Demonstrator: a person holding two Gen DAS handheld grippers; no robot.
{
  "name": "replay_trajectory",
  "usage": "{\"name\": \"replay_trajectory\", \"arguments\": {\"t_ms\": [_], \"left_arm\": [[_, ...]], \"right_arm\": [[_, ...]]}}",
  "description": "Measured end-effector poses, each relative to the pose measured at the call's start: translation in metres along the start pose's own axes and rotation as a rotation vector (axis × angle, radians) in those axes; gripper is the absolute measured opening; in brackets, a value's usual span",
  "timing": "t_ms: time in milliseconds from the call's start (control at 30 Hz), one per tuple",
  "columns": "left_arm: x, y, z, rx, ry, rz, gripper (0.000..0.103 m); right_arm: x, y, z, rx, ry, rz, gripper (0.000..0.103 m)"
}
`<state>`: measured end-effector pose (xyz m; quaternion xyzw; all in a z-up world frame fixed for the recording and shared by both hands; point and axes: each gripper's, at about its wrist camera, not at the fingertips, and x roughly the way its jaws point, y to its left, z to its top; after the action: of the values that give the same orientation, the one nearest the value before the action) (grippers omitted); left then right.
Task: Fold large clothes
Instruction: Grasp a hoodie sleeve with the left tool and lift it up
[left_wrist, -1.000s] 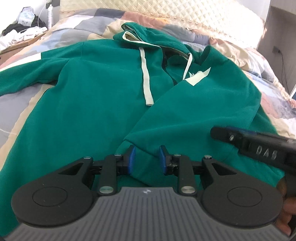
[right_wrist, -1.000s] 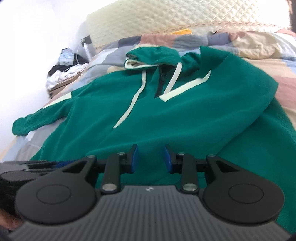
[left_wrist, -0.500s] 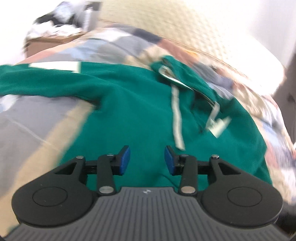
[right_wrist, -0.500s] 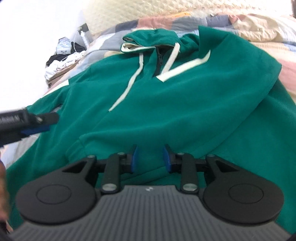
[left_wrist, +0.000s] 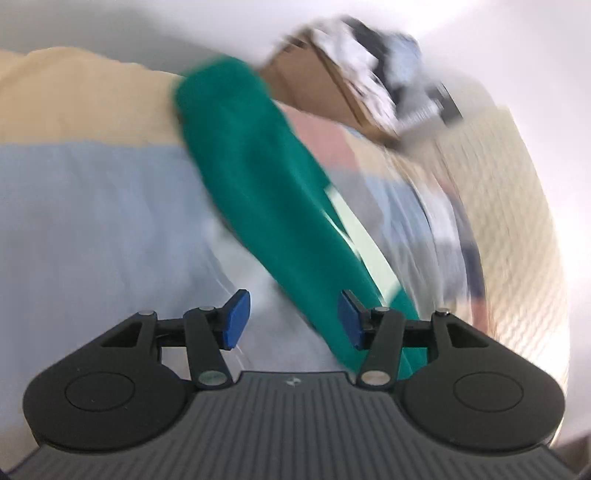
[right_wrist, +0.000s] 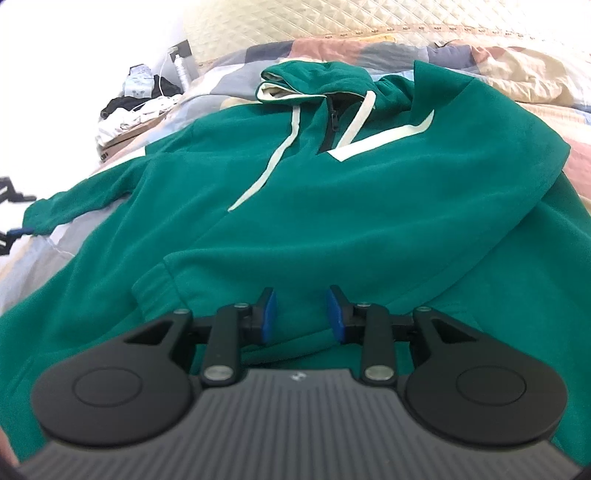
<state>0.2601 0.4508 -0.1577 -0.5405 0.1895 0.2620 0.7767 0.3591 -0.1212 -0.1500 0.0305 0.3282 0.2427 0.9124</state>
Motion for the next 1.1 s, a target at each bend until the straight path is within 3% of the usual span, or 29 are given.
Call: {"name": "replay_trajectory", "arguments": {"t_ms": [167,533,567,600,667,733,800,967,1100], "left_arm": [[0.038,0.029,0.041,0.007,0.038,-0.092,0.059],[0.084,0.048,0.079,-0.028,-0.164,-0.044,0.057],[0.085,0.045,0.083,-0.005,-0.189,-0.016,0.041],[0.085,0.037,0.087,0.059,-0.222,0.048,0.025],[0.085,0.024,0.092,0.214,-0.253,0.116,0.015],[0.085,0.017,0.094,0.262,-0.253,0.126,0.008],[0.078,0.002,0.093,0.325,-0.283,0.126,0.007],[0.039,-0.066,0.082,0.600,-0.386,0.143,0.007],[-0.015,-0.136,0.052,0.808,-0.469,0.087,0.007]], "right_arm": [[0.005,0.002,0.001,0.002,0.003,-0.028,0.034],[0.014,0.015,0.005,0.017,0.030,-0.094,0.037],[0.015,0.015,0.005,0.021,0.029,-0.098,0.037],[0.016,0.016,0.005,0.023,0.029,-0.101,0.037],[0.017,0.017,0.005,0.028,0.034,-0.106,0.038],[0.018,0.017,0.005,0.029,0.039,-0.111,0.038],[0.019,0.019,0.005,0.020,0.041,-0.120,0.038],[0.015,0.020,0.004,0.028,0.035,-0.121,0.038],[0.002,0.014,0.004,0.067,0.023,-0.092,0.037]]}}
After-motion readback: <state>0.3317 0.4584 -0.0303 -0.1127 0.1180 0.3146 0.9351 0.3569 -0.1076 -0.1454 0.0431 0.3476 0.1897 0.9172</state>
